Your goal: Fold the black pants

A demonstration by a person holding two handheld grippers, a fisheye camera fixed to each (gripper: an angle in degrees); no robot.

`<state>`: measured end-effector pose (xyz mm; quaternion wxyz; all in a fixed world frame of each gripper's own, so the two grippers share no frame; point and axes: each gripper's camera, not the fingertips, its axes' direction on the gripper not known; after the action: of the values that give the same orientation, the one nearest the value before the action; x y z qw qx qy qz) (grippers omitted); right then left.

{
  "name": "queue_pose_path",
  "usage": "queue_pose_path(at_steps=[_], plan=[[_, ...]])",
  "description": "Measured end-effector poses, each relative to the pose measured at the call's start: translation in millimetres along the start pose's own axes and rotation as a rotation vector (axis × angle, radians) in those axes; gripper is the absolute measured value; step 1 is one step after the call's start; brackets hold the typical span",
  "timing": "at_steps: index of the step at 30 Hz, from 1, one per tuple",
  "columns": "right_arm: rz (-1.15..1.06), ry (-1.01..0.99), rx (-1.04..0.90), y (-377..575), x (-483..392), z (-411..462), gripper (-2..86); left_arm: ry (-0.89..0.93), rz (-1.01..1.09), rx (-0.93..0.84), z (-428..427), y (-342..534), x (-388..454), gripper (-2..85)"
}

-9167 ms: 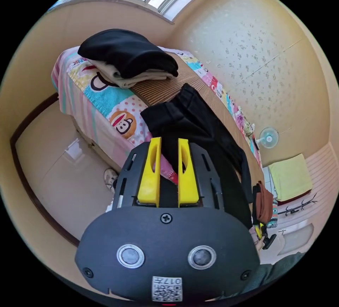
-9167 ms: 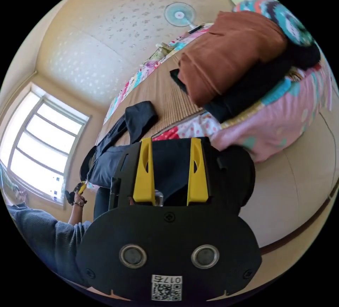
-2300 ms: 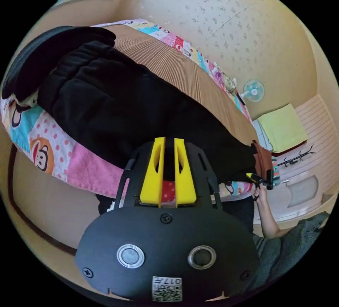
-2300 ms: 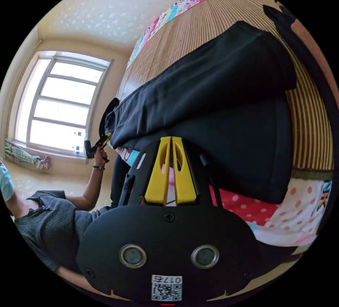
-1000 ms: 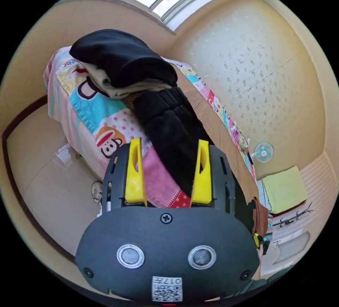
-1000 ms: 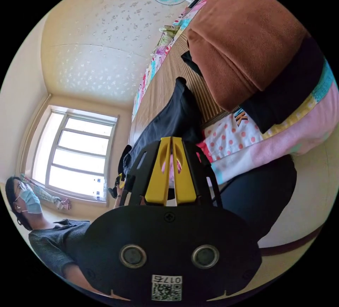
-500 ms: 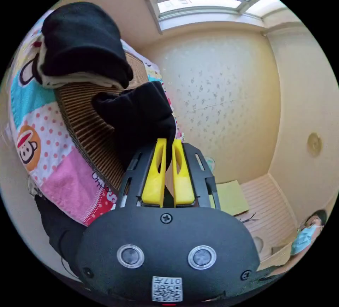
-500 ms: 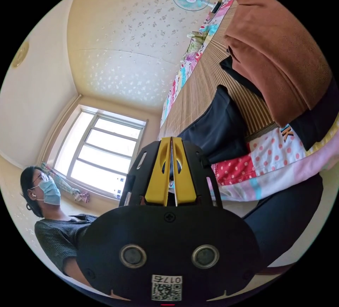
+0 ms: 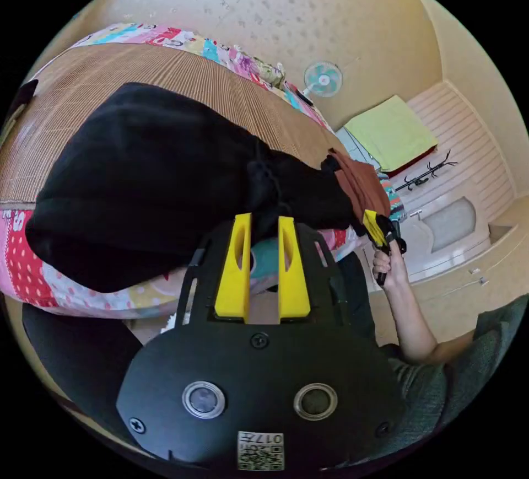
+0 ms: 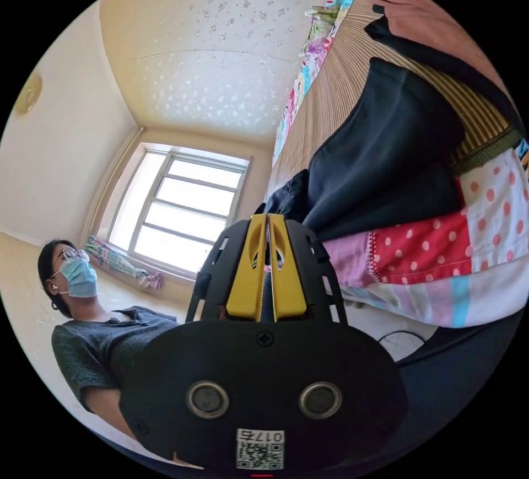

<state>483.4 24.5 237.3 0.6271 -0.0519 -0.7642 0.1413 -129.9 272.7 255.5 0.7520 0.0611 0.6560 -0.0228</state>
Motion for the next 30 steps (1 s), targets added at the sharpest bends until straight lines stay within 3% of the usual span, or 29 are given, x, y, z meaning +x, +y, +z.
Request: queue_pose_path(at_steps=[6, 9, 11, 13, 18, 21, 24, 30], plan=[[-0.039, 0.099, -0.165, 1, 6, 66, 8.9, 0.072, 0.060, 0.326, -84, 39, -25, 8.3], [-0.082, 0.123, -0.212, -11, 2, 107, 9.0, -0.070, -0.052, 0.394, -120, 44, -57, 10.0], [-0.142, 0.127, -0.221, -22, -9, 138, 5.8, -0.182, -0.193, 0.399, -134, 47, -92, 16.4], [-0.181, 0.147, -0.221, -30, -18, 160, 3.4, -0.170, -0.315, 0.384, -132, 51, -123, 21.2], [-0.259, 0.382, -0.170, -37, -38, 207, 1.2, 0.208, -0.505, 0.200, -78, 62, -187, 17.0], [-0.348, 0.497, -0.228, -31, -39, 236, 0.7, 0.485, -0.572, 0.274, -70, 78, -209, 10.2], [-0.366, 0.690, -0.321, -20, -22, 268, 0.5, 0.621, -0.443, 0.321, -84, 70, -199, 6.6], [-0.297, 0.613, -0.321, -20, -5, 275, 0.4, 0.393, 0.105, 0.241, -128, -5, -68, 6.0]])
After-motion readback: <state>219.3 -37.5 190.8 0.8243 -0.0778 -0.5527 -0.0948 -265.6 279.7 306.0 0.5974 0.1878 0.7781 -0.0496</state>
